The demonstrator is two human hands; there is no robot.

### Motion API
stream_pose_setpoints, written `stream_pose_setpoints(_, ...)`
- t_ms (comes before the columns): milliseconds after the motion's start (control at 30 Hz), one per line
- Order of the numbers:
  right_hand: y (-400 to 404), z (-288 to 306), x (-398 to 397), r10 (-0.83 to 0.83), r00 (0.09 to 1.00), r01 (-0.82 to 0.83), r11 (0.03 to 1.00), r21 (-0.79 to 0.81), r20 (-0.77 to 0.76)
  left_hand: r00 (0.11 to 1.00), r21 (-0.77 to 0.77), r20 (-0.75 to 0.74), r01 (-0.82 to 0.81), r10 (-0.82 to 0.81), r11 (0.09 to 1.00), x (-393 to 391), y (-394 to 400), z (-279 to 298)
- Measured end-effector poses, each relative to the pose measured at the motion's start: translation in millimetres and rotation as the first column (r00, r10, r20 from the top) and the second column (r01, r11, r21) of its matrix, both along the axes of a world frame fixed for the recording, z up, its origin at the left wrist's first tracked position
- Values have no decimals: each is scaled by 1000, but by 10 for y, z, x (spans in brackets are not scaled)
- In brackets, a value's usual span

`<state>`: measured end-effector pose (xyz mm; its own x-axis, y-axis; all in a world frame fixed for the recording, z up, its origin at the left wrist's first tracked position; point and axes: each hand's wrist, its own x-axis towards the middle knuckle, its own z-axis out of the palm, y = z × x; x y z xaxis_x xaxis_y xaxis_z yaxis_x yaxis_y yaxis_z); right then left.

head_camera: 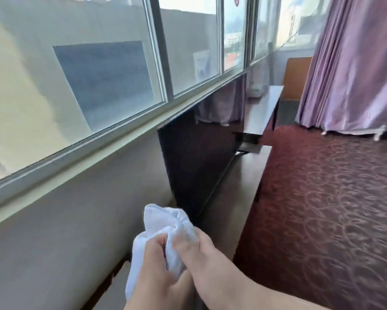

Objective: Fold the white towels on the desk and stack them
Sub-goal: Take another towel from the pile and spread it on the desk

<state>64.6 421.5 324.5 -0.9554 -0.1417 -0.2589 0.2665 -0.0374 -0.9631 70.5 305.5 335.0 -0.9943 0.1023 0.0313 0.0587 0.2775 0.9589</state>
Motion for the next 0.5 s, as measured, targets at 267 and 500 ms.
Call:
stream_pose_setpoints(267,2032,637,-18,-217,976,217,972,-90,9,990,88,-142,11,2,996,-142,2149,448)
stream_pose_setpoints(500,3421,1081,-228,-347,921,347,937,-31,-178,944,53,-277,202,-180,978,-606,3481,709)
